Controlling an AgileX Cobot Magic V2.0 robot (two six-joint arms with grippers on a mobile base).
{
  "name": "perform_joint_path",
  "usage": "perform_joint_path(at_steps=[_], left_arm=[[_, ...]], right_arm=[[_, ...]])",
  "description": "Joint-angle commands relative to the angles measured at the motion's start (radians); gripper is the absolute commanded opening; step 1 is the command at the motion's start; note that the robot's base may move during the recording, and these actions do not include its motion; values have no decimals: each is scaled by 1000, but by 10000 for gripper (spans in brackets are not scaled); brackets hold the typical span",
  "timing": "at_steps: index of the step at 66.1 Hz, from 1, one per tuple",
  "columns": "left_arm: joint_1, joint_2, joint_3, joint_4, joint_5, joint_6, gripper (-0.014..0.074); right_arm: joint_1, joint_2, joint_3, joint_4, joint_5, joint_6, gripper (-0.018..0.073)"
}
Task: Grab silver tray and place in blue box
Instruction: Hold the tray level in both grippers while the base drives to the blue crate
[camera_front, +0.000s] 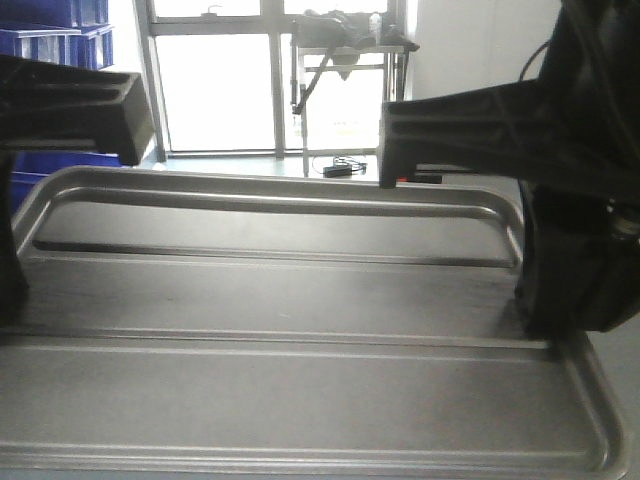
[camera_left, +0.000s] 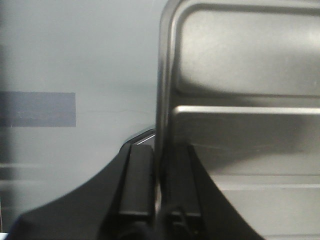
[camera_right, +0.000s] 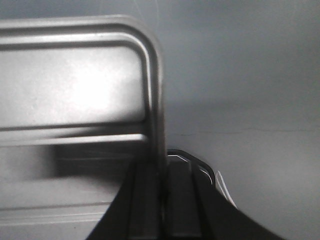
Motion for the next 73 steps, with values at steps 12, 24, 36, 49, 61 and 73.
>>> perform_joint_path(at_steps=[12,24,36,49,61,73], left_arm=[[-11,-27,-29,6,-48,-12,-8],[-11,-27,-29,6,-48,-12,-8],[-11,-27,-29,6,-48,-12,-8],[-11,-27,-29,6,-48,-12,-8],[-11,-27,-29,6,-48,-12,-8],[-11,-27,-29,8,-48,-12,-8]], right_arm=[[4,-29,-25,-33,-48,2,62],[4,-29,-25,-33,-48,2,62],[4,-29,-25,-33,-48,2,62],[4,-29,-25,-33,-48,2,62],[4,-29,-25,-33,-48,2,62],[4,-29,-25,-33,-47,2,62]])
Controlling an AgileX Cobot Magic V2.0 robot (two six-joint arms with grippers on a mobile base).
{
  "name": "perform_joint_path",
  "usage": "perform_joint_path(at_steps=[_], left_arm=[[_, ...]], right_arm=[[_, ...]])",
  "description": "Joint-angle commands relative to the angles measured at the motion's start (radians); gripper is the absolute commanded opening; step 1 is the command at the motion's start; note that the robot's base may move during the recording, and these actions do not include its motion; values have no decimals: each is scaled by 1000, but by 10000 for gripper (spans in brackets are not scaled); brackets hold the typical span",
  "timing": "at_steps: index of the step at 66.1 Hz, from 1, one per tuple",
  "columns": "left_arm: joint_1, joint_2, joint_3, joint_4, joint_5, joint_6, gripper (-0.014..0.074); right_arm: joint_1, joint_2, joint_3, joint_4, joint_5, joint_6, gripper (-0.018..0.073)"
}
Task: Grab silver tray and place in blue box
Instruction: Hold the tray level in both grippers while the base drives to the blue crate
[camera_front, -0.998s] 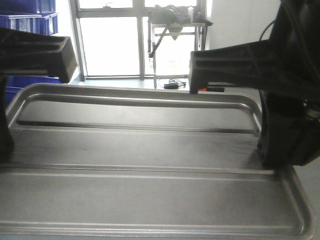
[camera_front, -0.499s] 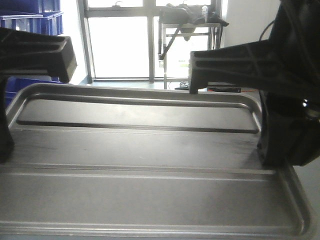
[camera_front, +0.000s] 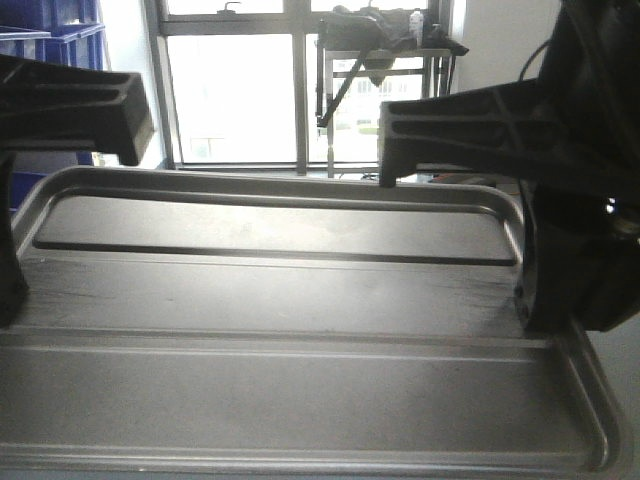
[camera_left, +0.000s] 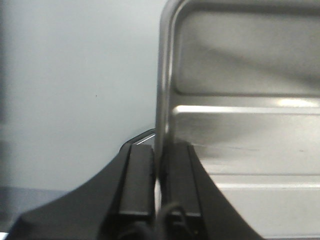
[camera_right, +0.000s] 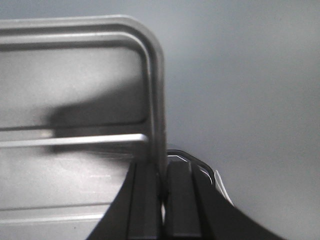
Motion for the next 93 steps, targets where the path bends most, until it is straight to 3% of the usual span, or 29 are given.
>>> perform_joint_path(at_steps=[1,93], left_arm=[[-11,-27,-29,8,-48,-12,-8],[-11,-27,-29,10,-48,-12,-8]], right_arm=[[4,-29,-25,-31,-47,2,62],[4,-29,-25,-33,-48,2,62]])
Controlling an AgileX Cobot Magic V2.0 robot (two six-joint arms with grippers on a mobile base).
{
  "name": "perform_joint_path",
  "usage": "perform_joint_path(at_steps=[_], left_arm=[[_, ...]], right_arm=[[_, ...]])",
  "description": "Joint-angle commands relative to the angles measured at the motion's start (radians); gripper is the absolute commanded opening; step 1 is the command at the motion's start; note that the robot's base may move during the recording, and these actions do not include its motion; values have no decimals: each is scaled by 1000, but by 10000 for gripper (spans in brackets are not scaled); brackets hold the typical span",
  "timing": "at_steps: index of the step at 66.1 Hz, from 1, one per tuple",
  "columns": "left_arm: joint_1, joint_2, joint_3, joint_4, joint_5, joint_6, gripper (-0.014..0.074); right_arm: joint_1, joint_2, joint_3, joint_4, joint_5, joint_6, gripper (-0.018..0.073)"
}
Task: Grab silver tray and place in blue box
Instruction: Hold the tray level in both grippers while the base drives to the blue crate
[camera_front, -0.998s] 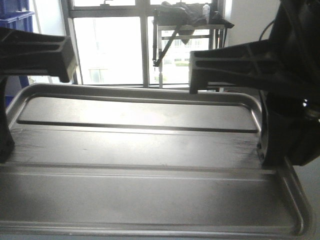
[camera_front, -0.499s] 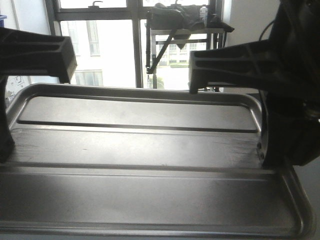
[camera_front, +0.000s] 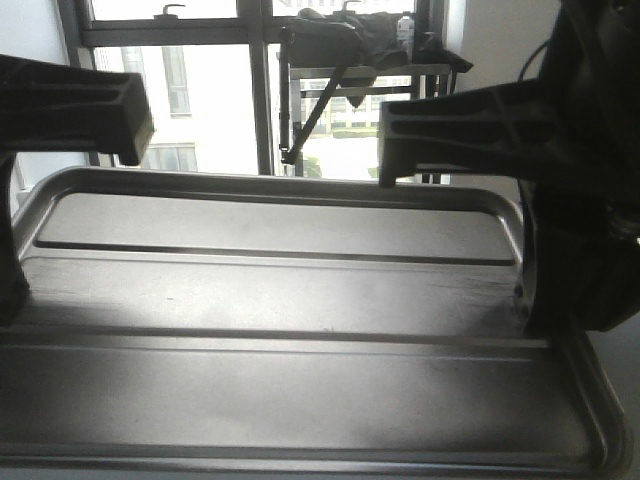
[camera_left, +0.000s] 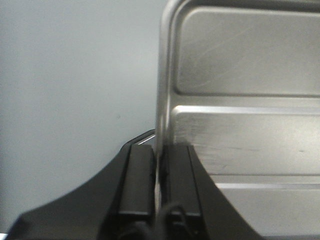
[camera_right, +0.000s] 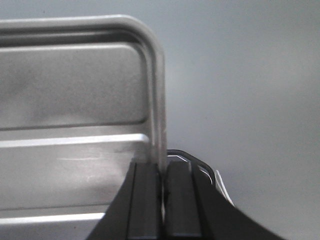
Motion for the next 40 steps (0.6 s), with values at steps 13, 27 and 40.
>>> perform_joint_path(at_steps=[13,27,40], left_arm=[[-11,-27,-29,9,-48,-12,-8],[-11,-27,-29,9,-48,-12,-8],[-11,-27,-29,9,-48,-12,-8]], right_arm=[[4,-29,-25,-34,-48,2,62],[4,-29,-25,-35,-48,2,62],[4,-29,-25,-36,-48,2,62]])
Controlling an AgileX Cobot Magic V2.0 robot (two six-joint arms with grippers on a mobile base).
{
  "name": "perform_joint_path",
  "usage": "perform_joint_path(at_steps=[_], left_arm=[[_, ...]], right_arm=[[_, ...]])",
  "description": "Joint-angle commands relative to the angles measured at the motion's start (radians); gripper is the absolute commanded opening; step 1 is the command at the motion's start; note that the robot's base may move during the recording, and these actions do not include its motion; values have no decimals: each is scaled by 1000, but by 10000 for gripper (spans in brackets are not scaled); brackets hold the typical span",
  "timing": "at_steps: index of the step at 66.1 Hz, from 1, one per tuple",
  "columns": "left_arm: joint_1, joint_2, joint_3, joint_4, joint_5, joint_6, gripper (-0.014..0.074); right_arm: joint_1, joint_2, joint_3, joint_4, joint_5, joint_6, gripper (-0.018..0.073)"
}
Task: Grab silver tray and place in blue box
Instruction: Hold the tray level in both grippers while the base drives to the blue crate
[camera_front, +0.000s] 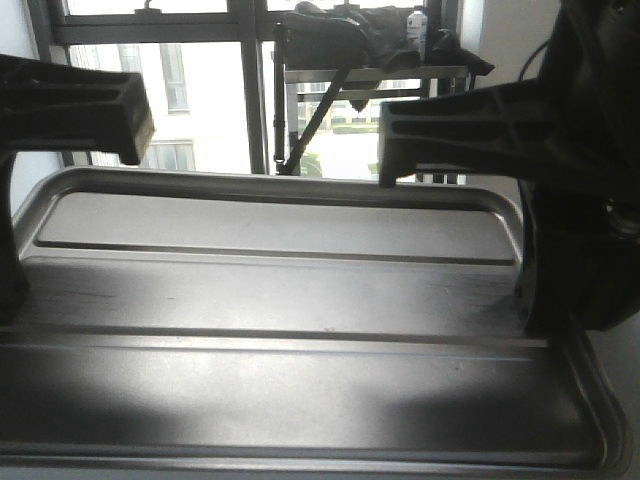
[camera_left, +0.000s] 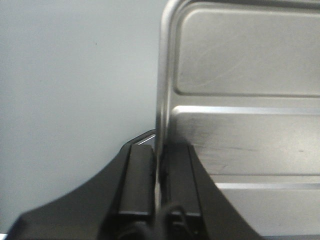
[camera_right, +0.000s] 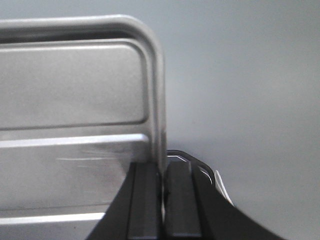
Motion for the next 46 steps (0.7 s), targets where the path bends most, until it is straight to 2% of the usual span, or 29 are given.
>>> perform_joint_path(at_steps=[1,46], left_arm=[[-11,-27,-29,9,-46,-12,-8],[-11,-27,-29,9,-46,-12,-8]], right_arm=[[4,-29,-25,-34,-48,2,62],[4,-29,-25,-35,-48,2,62]])
